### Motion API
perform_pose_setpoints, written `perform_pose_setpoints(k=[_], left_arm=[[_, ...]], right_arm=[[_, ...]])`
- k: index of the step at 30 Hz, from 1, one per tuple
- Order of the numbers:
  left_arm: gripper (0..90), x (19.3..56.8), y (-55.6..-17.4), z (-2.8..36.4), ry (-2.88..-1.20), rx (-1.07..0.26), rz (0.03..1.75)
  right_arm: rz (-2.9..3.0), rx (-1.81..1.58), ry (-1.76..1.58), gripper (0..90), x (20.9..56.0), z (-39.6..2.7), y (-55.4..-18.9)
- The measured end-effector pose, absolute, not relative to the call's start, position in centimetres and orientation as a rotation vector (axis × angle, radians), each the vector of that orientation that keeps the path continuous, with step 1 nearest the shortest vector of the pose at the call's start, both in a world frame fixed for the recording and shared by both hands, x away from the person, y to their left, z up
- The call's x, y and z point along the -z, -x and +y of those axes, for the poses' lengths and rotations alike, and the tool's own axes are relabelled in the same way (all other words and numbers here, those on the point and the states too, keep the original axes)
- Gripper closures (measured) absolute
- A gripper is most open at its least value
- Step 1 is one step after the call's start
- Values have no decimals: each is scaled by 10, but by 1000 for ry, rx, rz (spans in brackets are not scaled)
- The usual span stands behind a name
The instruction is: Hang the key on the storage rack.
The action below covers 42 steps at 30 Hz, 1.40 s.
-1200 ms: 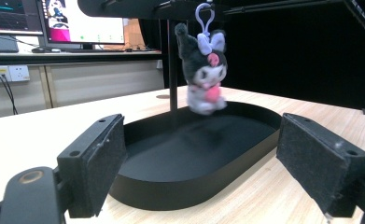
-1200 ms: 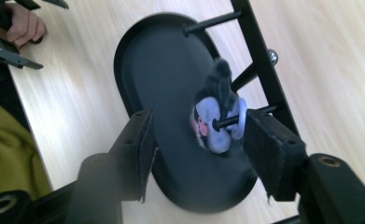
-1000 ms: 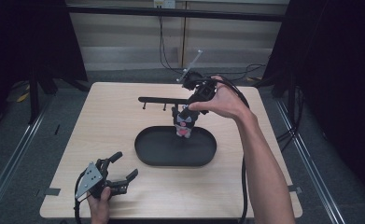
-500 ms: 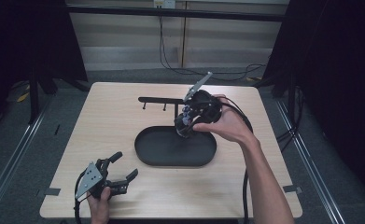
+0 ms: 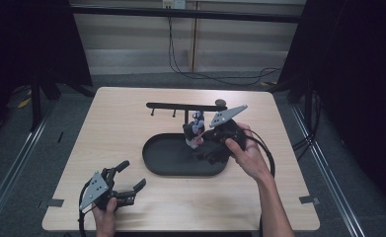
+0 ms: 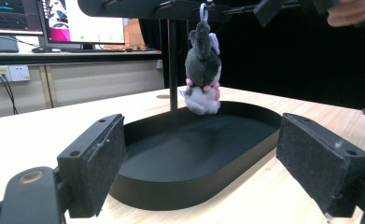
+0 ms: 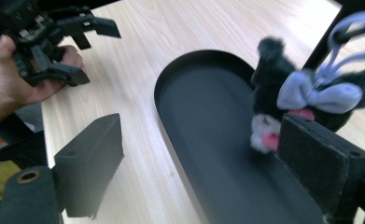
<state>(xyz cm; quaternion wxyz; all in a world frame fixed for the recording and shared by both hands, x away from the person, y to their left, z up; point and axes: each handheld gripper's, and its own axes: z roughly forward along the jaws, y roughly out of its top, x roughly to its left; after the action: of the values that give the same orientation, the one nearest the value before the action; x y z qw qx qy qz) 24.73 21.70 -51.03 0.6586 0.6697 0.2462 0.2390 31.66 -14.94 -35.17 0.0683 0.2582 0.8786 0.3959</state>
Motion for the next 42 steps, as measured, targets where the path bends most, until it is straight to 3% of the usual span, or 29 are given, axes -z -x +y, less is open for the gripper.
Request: perform_pose_setpoints(k=[18,28,42], left_arm=[[157,510,-247,217,-1516,-541,557],[156,510,-247,217,-1516,-542,557],[156,510,-247,217,-1521,-545,554]], right_arm=[[2198,-1125,-945,146,442,-158,-272],[1985,-1320,-1013,147,485,-163,-251],[1632,-1490,-980,137,509,-160,-234]])
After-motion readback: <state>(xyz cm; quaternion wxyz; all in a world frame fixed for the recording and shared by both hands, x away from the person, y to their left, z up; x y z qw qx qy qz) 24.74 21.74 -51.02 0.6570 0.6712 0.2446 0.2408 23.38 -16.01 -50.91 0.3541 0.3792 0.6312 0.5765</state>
